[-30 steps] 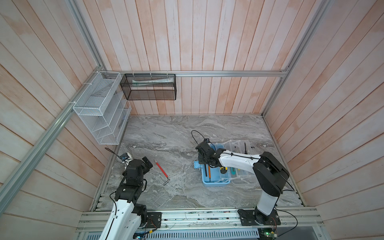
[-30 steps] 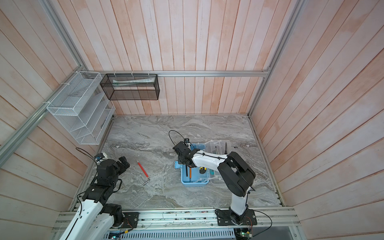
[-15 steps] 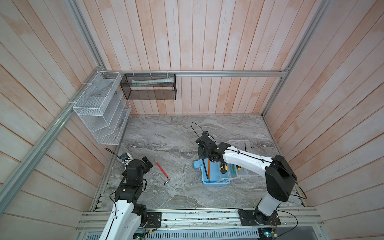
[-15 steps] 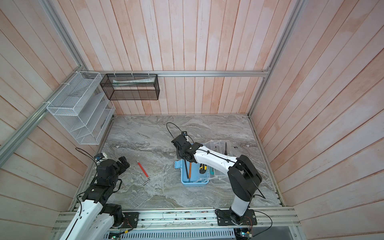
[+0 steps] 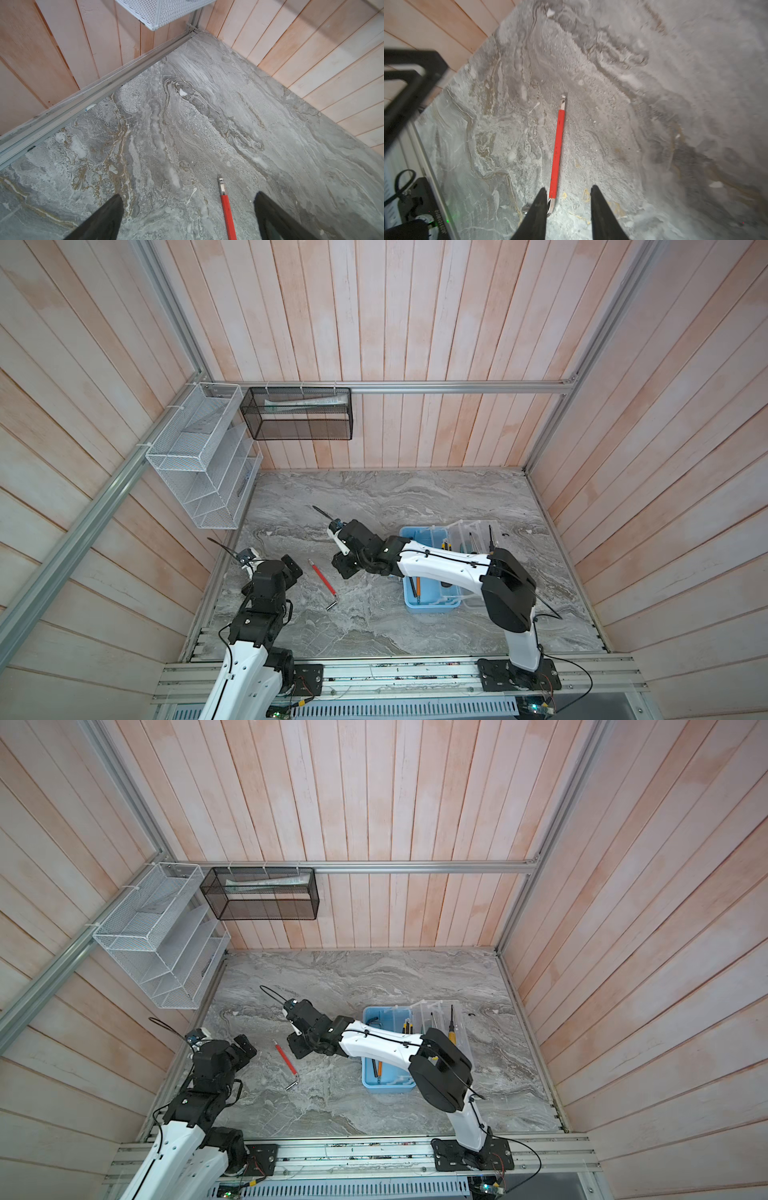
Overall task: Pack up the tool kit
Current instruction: 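Move the open right gripper back over the red hacksaw, then lower the right gripper and close it on the red hacksaw handle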
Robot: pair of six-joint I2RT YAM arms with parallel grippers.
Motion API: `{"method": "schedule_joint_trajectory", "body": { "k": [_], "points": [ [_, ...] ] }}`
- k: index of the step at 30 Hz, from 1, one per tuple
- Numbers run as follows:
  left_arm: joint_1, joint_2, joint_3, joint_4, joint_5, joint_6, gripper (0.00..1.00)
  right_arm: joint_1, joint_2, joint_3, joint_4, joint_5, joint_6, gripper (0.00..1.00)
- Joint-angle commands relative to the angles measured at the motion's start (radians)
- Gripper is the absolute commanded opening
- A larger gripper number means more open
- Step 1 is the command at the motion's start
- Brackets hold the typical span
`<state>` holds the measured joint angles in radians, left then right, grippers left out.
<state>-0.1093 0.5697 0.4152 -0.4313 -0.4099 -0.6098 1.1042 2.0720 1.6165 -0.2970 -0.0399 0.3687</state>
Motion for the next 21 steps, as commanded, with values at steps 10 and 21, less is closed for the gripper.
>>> {"method": "schedule_joint_trajectory", "body": {
  "k": [10,21],
  "points": [
    [0.007,0.008,0.02,-0.011,-0.032,-0.005,1.0,0.034,0.255,0.253,-0.158,-0.013,0.017,0.34],
    [0.009,0.047,0.029,-0.002,-0.022,-0.003,1.0,0.042,0.396,0.459,-0.306,0.023,0.075,0.35]
  ]
}}
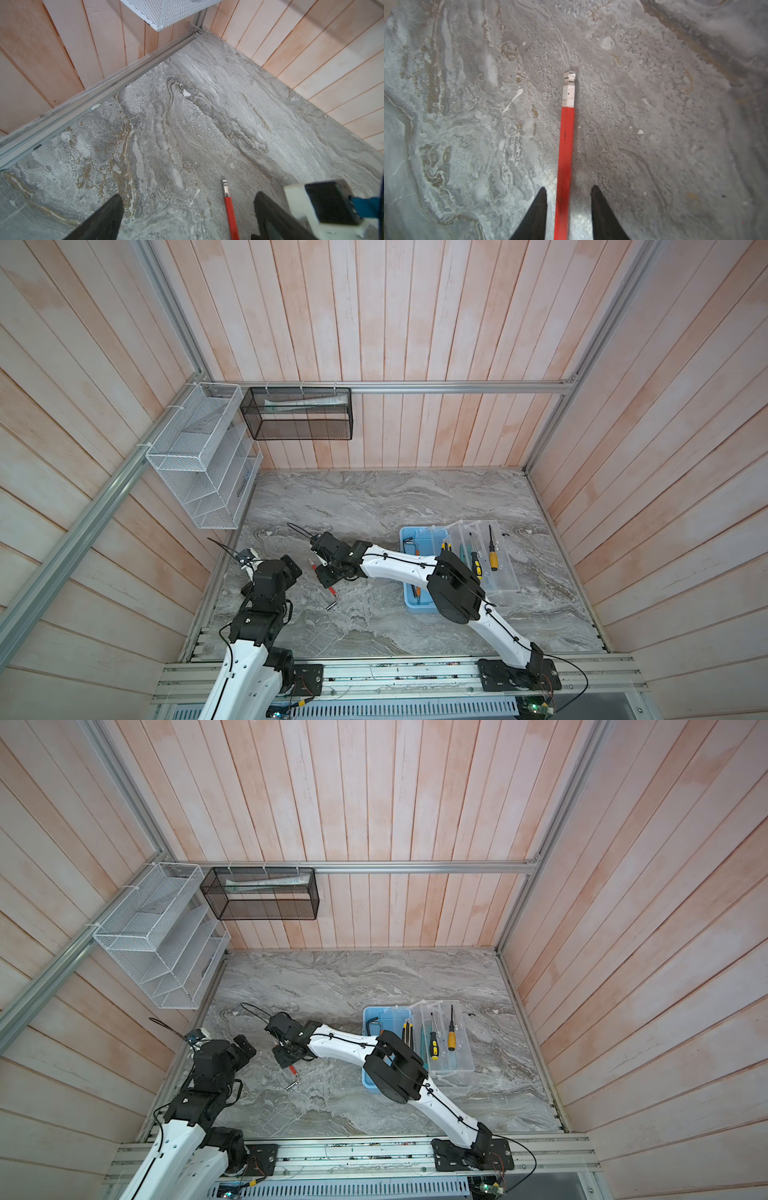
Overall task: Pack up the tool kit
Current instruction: 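Lower the right gripper and close it on the red hacksaw handle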
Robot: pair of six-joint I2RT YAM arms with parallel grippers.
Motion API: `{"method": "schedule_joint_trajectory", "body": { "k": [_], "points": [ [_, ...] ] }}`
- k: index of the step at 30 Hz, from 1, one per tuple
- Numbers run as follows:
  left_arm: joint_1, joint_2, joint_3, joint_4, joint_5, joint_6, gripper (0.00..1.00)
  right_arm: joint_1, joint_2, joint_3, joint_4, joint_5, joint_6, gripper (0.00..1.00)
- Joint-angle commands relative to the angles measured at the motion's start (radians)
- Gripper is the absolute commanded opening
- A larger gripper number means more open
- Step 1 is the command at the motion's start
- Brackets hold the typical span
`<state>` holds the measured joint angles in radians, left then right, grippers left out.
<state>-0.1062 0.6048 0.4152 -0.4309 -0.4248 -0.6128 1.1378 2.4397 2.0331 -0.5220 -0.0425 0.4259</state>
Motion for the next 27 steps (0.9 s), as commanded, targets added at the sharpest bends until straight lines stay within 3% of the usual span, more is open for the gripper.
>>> {"method": "schedule_joint_trajectory", "body": {
  "k": [1,19,27],
  "points": [
    [0.006,0.013,0.029,0.002,-0.005,0.003,1.0,0.008,0.034,0.05,-0.087,0.039,0.02,0.35],
    [0.008,-0.02,0.02,-0.002,0.001,0.007,1.0,0.046,0.107,0.154,-0.191,0.13,0.029,0.33],
    [0.009,-0.017,0.02,0.003,0.004,0.01,1.0,0.045,0.108,0.151,-0.25,0.243,0.034,0.11]
  ]
}}
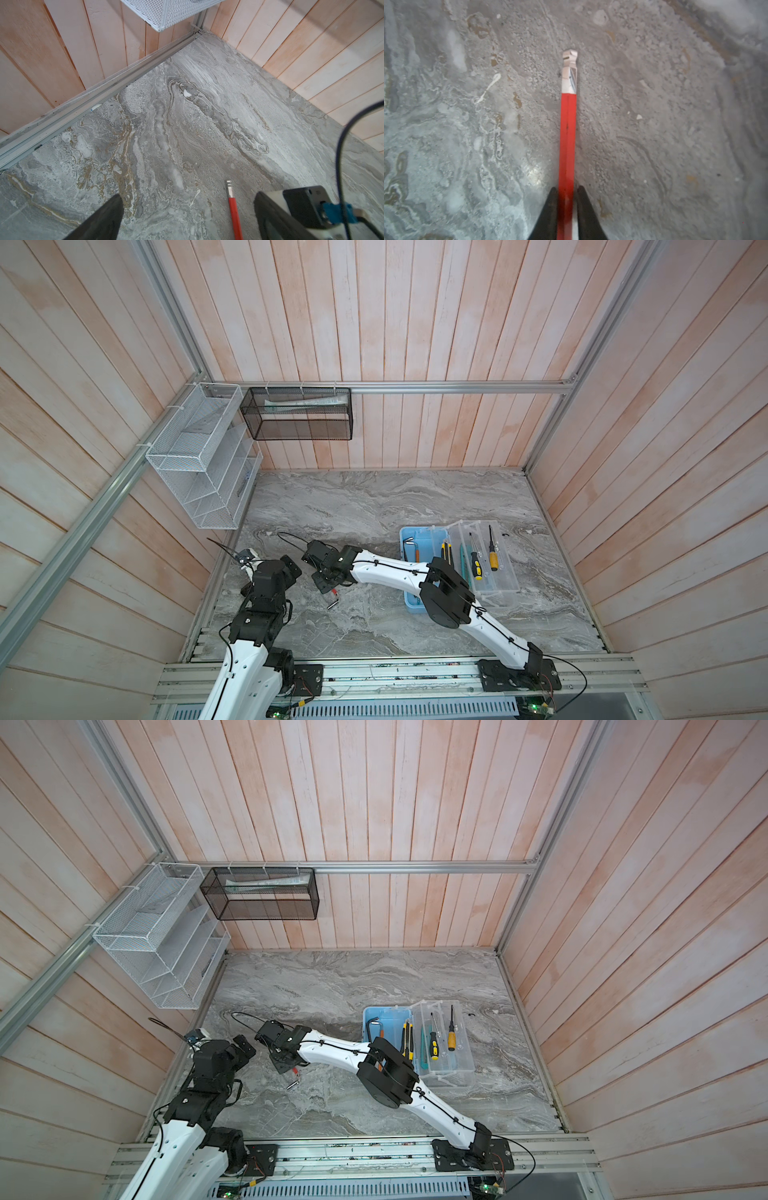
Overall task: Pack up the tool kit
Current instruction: 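Lower the right gripper and close it on the red hacksaw handle, then lift and carry the red hacksaw over the blue box with the right gripper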
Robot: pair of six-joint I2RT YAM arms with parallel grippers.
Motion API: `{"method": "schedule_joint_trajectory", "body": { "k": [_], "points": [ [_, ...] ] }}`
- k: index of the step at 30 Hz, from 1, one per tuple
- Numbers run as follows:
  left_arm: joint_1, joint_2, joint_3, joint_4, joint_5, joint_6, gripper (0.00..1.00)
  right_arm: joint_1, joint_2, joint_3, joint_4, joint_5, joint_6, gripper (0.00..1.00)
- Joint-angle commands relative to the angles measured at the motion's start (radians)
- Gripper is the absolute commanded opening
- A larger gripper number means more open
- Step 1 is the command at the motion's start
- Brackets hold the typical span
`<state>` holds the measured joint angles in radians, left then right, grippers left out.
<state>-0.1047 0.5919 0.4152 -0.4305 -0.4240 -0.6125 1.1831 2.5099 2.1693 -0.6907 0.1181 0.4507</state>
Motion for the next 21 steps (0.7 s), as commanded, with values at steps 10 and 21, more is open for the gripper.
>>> {"method": "schedule_joint_trajectory", "body": {
  "k": [10,21],
  "points": [
    [0.006,0.014,0.023,0.014,0.015,0.018,1.0,-0.026,-0.034,-0.037,-0.051,0.109,-0.006,0.0],
    [0.008,-0.002,0.019,0.015,0.023,0.023,1.0,-0.055,-0.293,-0.227,0.016,0.155,0.005,0.0]
  ]
}}
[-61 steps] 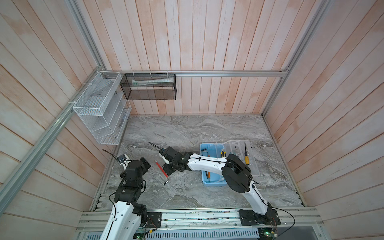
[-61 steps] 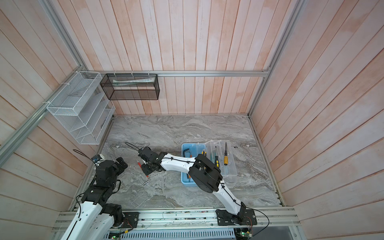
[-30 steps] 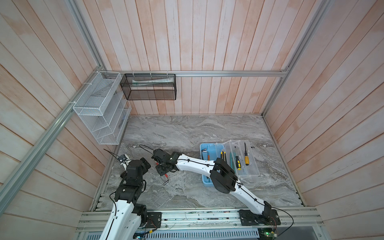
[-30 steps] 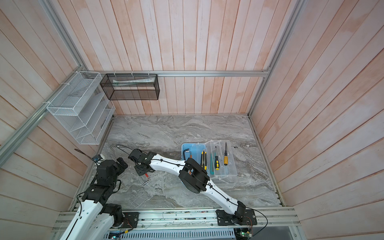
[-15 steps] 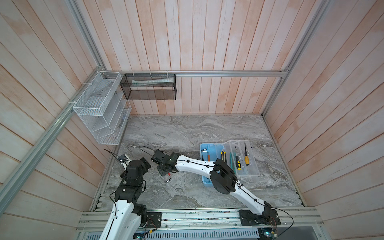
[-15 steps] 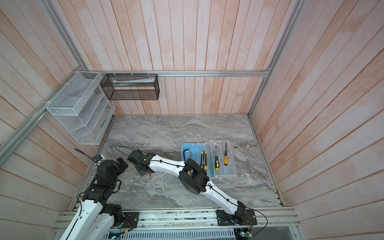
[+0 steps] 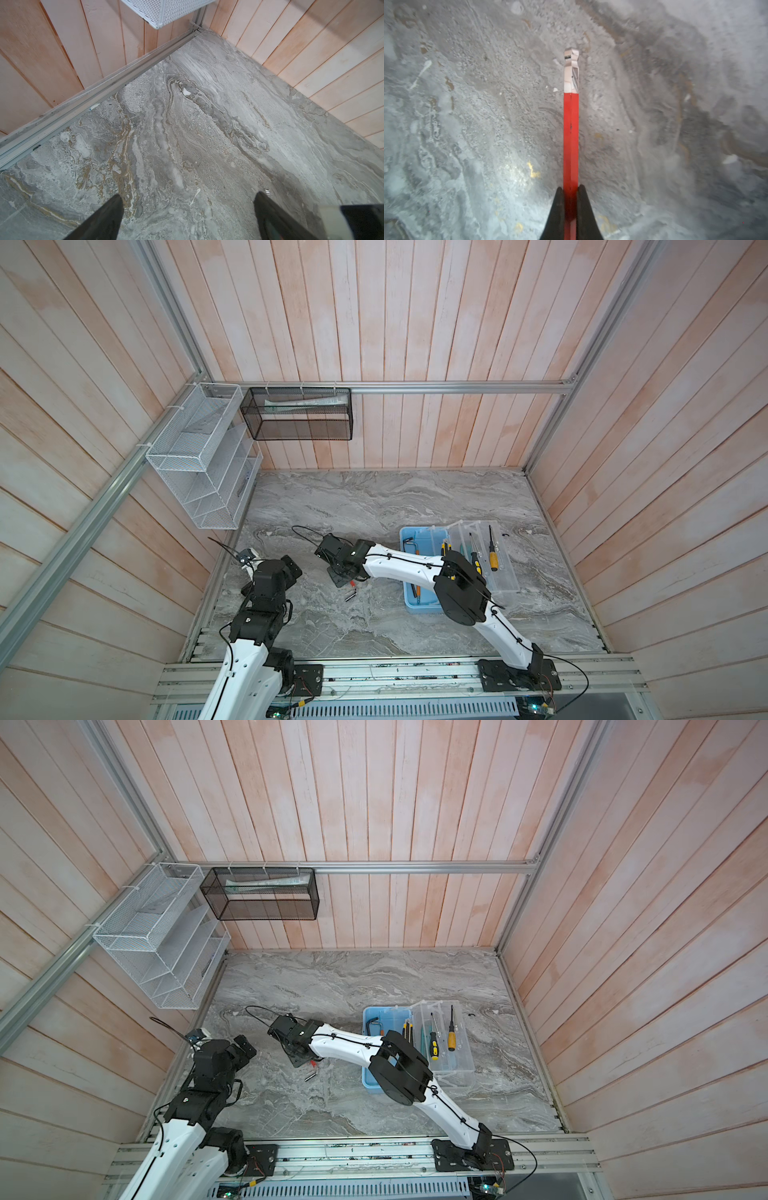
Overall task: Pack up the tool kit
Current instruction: 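Lift and carry the red hacksaw over the blue box with the right gripper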
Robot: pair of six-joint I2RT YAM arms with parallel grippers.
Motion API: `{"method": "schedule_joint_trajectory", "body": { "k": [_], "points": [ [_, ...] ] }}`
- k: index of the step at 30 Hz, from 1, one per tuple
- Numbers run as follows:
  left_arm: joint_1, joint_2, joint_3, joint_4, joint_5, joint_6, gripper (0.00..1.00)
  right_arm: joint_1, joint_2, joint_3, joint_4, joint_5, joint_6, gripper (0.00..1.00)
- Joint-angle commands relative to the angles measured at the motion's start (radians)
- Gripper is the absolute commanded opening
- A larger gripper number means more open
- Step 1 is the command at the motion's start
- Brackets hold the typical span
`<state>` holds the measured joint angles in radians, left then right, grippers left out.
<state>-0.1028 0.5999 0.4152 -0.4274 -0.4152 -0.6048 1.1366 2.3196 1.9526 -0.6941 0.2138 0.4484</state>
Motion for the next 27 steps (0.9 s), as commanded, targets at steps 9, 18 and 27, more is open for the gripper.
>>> {"method": "schedule_joint_trajectory", "body": {
  "k": [9,18,27],
  "points": [
    [0.005,-0.025,0.012,0.026,0.034,0.031,1.0,-0.058,-0.274,-0.132,-0.025,0.156,0.029,0.0],
    [0.006,-0.034,0.009,0.024,0.033,0.031,1.0,-0.126,-0.502,-0.381,-0.019,0.211,0.092,0.0],
    [0.005,-0.029,0.01,0.032,0.044,0.037,1.0,-0.187,-0.663,-0.636,0.022,0.301,0.144,0.0]
  ]
}}
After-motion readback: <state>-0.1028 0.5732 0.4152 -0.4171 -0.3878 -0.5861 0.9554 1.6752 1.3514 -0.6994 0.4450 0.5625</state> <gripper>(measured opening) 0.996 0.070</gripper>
